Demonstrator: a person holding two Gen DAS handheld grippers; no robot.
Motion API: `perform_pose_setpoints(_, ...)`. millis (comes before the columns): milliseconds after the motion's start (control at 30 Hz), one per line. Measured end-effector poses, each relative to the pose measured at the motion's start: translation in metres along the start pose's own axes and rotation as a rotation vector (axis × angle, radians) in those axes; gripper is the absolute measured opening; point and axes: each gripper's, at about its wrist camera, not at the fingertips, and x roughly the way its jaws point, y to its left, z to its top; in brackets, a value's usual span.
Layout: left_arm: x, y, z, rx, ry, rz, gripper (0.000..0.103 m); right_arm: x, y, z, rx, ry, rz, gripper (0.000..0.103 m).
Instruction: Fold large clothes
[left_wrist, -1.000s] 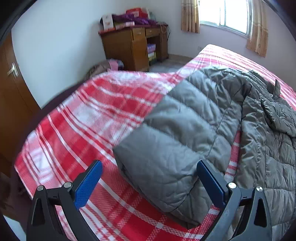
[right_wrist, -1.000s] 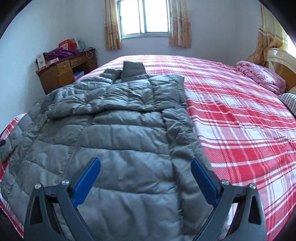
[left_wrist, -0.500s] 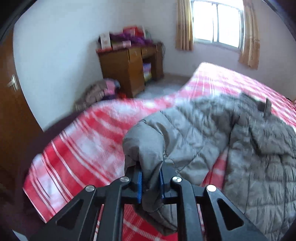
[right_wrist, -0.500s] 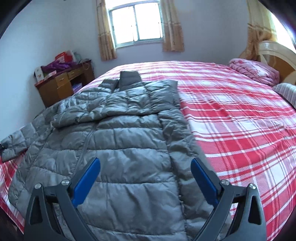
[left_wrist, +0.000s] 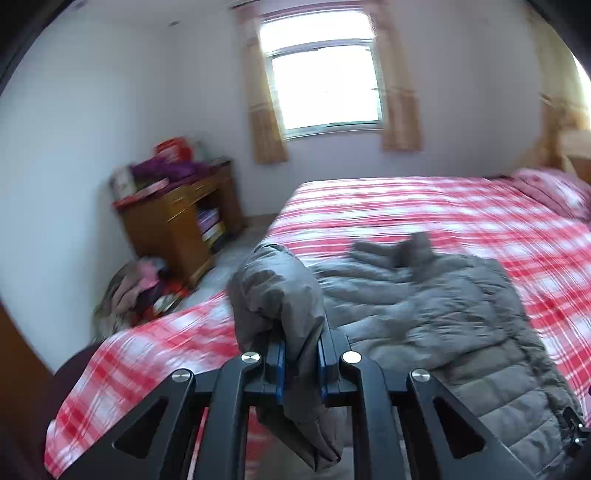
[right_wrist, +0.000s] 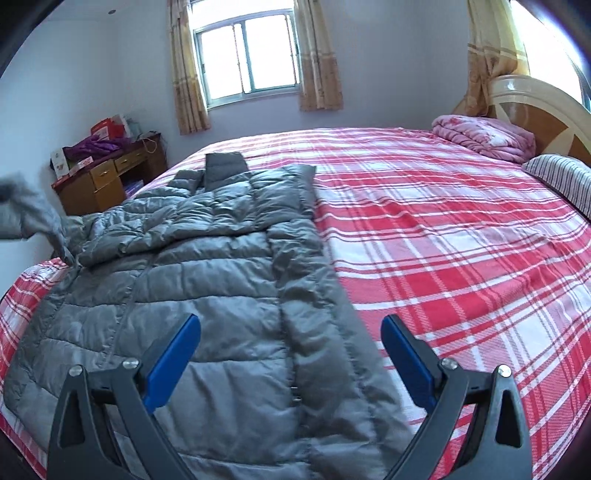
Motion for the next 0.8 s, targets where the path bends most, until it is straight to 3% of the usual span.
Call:
perform_pose_setpoints(167,0.014,-0.09,-0.003,0.118,0.02,-0.111,0.013,0.004,-0.023,-0.002,0.046,0.012,-0.026,0.1)
perform_pose_setpoints(200,0.017,-0.108,-0.008,0.146,0.033,-0.12,0.018,0.006,-0.027,-0.002,0.055,0.016,-0.029,0.1)
perform_pose_setpoints(267,0.024,-0.13,-0.016,0.179,0.071,-0.141,0.046,0.008,-0.032,-0.003,0.066,0.024,-0.032,0.1)
perform_pose_setpoints(300,0.025,-0.138,-0.021,0.19,0.079,-0.132,0.069,0.009,-0.034,-0.004,0.067,0.027,-0.033,0.1)
perform_pose_setpoints(333,0.024,-0.141,-0.025,0.193,0.062,-0.11,0.083,0.01,-0.036,-0.005,0.069,0.033,-0.036,0.1)
perform_pose_setpoints(433,0.018,-0.137,-0.032,0.209,0.008,-0.073,0.089,0.014,-0.042,-0.009,0.072,0.049,-0.042,0.1)
perform_pose_setpoints(567,0.012,-0.099,-0.034,0.168,-0.029,-0.042,0.091,0.019,-0.046,-0.013,0.087,0.08,-0.049,0.1)
perform_pose_setpoints(600,0.011,-0.086,-0.037,0.167,-0.041,-0.013,0.095,0.019,-0.046,-0.013,0.09,0.083,-0.049,0.1)
perform_pose_setpoints(700,0.026,-0.05,-0.052,0.175,-0.021,0.134,0.098,0.012,-0.04,-0.003,0.09,0.073,-0.028,0.1)
perform_pose_setpoints(800,0.066,-0.005,-0.072,0.14,0.101,0.321,0.098,0.005,-0.023,0.018,0.064,0.079,0.051,0.1)
